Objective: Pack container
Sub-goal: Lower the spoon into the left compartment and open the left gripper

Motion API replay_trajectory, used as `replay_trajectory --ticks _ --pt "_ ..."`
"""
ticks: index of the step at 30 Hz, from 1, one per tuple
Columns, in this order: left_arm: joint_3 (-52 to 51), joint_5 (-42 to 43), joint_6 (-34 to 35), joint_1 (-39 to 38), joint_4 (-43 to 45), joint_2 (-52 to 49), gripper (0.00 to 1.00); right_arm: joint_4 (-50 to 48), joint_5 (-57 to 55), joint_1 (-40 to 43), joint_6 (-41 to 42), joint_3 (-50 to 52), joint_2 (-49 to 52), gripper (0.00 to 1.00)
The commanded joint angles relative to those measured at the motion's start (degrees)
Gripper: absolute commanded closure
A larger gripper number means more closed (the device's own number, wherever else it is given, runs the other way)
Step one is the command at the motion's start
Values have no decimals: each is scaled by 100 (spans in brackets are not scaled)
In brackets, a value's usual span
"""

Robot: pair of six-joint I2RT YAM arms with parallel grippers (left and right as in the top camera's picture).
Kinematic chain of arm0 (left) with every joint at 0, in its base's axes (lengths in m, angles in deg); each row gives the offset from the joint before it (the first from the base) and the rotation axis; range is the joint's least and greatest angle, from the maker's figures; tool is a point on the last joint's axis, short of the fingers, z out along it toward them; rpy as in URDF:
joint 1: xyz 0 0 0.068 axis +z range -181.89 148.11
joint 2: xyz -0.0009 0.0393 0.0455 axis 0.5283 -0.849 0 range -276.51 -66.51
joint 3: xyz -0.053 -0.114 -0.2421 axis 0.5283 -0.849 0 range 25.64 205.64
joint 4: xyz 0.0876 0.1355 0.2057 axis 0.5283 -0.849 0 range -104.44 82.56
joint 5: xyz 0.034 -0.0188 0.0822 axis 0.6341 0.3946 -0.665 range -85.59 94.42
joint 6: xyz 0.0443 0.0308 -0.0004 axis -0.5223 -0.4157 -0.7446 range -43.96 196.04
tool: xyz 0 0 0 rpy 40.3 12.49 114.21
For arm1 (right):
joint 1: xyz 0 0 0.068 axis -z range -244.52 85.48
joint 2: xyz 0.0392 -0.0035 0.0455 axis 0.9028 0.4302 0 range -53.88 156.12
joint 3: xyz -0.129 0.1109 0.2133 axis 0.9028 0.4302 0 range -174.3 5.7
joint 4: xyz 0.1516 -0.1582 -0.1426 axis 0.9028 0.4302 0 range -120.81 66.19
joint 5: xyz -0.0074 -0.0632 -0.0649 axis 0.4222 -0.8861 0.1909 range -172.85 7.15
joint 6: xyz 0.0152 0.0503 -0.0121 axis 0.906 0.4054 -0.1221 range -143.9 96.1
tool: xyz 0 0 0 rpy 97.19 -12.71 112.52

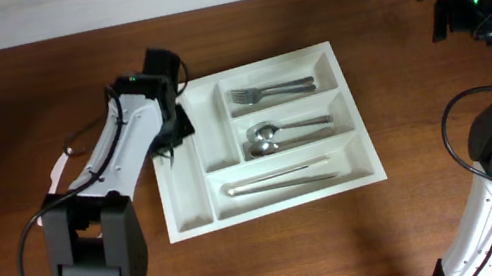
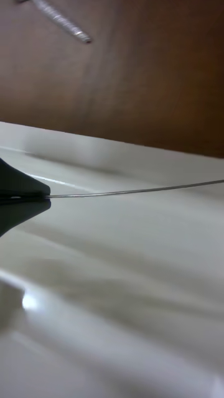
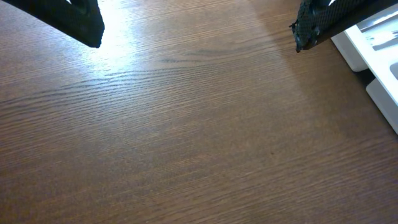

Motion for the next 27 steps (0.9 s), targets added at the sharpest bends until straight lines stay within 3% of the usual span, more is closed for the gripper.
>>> replay_trajectory --ticks 1,11,23,27 --pt "-229 -81 667 44 66 348 98 20 35 -24 50 -7 -11 1" --pt "-514 120 831 33 170 348 98 20 35 -24 50 -7 -11 1" --pt "-640 168 -1019 28 155 348 98 20 35 -24 50 -7 -11 1" --pt "-656 116 -1351 28 168 348 98 20 35 -24 50 -7 -11 1"
